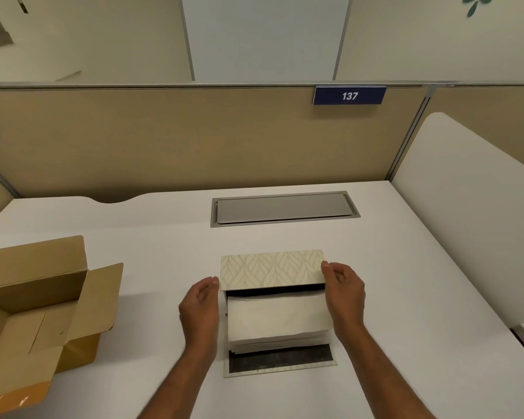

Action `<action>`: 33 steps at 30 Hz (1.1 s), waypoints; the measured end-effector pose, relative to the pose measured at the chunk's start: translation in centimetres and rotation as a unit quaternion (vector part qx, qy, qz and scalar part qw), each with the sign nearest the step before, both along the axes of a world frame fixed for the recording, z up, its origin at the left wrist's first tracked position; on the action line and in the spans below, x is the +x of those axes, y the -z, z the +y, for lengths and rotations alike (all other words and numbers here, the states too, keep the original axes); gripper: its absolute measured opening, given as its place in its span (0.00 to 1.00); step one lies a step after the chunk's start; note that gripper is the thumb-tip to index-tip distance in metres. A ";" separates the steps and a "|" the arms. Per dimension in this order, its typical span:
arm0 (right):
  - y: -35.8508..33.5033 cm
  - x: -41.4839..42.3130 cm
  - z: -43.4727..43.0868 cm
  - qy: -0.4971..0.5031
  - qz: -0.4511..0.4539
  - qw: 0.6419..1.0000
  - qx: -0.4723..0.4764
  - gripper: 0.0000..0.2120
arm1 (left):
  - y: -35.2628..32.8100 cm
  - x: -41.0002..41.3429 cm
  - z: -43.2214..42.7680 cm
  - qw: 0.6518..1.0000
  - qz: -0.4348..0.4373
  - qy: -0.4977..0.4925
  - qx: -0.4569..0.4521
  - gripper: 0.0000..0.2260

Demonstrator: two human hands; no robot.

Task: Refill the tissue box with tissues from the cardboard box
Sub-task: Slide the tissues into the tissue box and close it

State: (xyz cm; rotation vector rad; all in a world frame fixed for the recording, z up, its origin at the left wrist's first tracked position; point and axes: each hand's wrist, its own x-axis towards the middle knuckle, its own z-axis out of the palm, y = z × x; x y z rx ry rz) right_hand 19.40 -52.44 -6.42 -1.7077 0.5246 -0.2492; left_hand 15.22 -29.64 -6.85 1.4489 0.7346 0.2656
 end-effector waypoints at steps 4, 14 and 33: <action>0.7 0.4 0.7 -0.010 0.011 1.000 -0.017 0.07 | -0.3 0.9 0.0 0.999 -0.007 0.031 0.011 0.08; 0.2 -0.3 1.1 -0.056 -0.021 0.990 -0.130 0.21 | -0.3 -0.3 -1.2 0.981 -0.033 0.149 0.123 0.22; 2.6 -10.4 -1.0 -0.146 -0.032 0.952 -0.268 0.33 | 1.3 -8.5 -1.8 0.912 -0.028 0.255 0.320 0.35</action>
